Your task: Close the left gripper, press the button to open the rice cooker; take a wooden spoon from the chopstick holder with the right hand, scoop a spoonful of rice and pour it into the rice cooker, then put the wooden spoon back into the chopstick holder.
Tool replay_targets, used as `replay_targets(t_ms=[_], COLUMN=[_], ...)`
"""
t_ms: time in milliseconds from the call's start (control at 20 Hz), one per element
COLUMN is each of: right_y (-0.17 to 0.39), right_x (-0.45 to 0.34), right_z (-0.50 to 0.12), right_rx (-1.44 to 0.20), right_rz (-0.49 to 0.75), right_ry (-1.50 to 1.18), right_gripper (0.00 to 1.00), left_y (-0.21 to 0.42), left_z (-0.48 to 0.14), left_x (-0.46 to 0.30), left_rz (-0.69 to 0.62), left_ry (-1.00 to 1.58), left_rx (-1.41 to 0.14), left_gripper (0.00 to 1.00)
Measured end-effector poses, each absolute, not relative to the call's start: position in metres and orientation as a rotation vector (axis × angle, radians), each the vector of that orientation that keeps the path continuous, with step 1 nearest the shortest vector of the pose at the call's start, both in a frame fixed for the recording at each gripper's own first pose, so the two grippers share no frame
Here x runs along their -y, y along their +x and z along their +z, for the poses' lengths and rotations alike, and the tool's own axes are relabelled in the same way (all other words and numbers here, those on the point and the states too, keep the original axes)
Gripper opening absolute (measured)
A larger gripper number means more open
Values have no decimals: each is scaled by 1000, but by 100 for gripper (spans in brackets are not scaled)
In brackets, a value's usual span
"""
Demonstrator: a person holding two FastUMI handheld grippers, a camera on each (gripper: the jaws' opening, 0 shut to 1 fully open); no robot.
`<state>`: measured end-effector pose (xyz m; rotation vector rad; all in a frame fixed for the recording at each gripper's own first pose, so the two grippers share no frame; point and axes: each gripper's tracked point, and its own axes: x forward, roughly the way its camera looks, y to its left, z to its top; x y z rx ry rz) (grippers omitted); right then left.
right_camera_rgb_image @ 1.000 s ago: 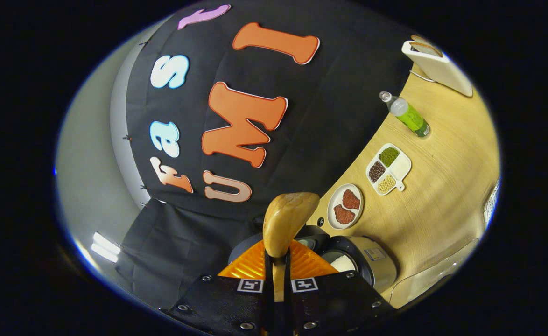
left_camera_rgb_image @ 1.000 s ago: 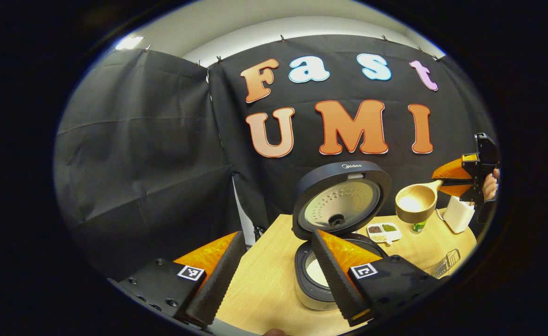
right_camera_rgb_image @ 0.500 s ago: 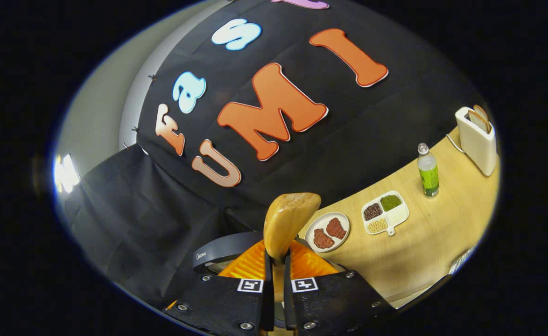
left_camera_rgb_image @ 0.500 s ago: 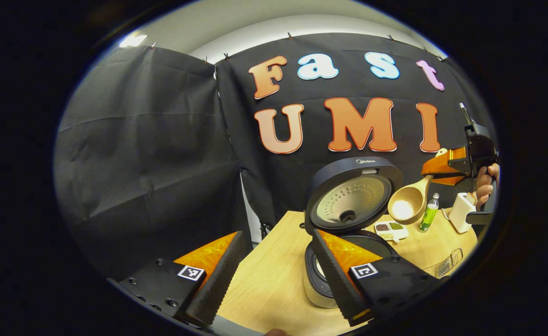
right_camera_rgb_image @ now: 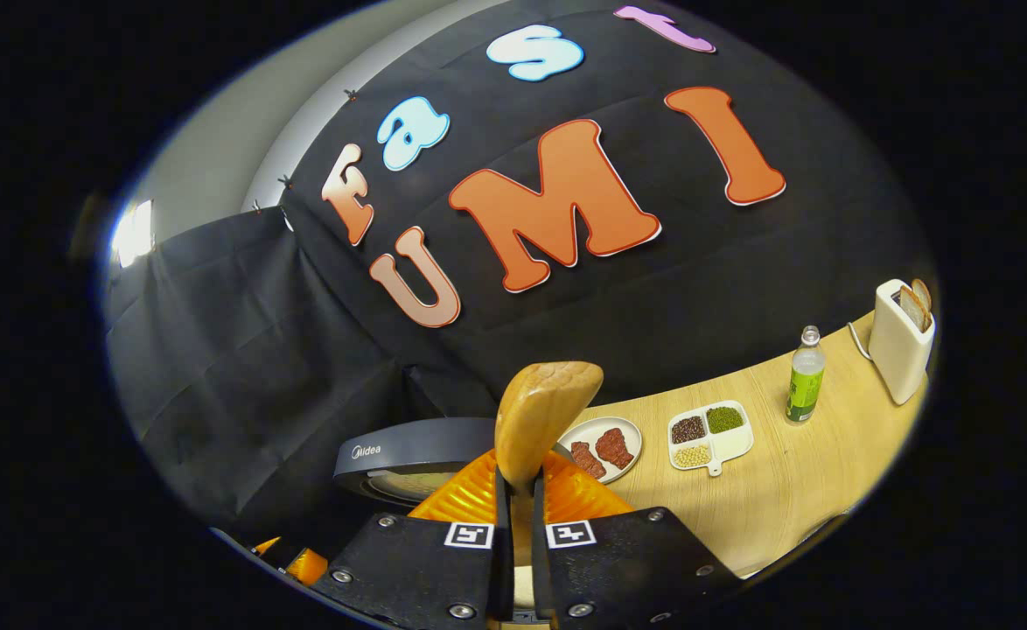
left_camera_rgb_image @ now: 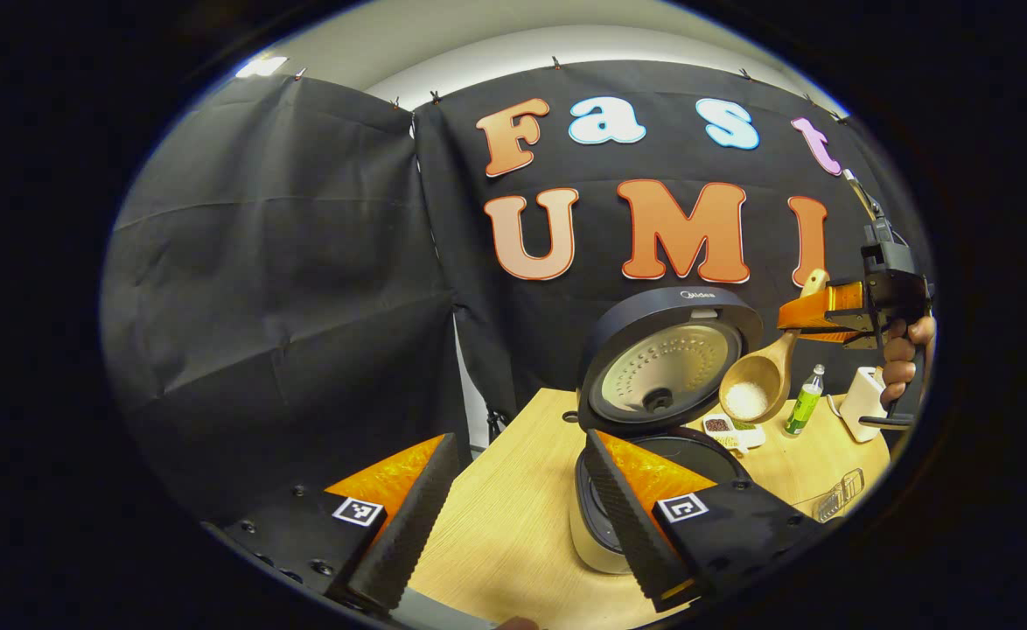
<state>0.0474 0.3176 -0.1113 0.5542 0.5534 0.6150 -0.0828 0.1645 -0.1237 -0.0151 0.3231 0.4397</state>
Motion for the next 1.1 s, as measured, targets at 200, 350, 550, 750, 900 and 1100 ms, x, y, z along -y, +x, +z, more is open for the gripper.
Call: replay_targets(t_ms=[200,350,550,750,900,1100], right_y=[42,35,30,29,27,17], right_x=[-325,-334,-343,-344,-348,-356], right_z=[-115,-117,-118,-116,-112,-109], right_rx=[-526,-498,-492,-467,-427,-362], right_rz=[626,645,665,668,679,715], right_ry=[460,382,346,312,258,145], right_gripper=[8,8,7,7,7,8], left_y=[-87,-92,-98,-97,-99,-99], left_z=[-130,-138,-142,-147,-147,-146], left_x=[-171,-177,-184,-186,-187,-187], left_rz=[455,470,489,504,510,511], left_ry=[-27,-38,-58,-70,-71,-66], left_rx=[-336,-349,-359,-368,-371,-370], left_gripper=[100,98,98,98,93,98])
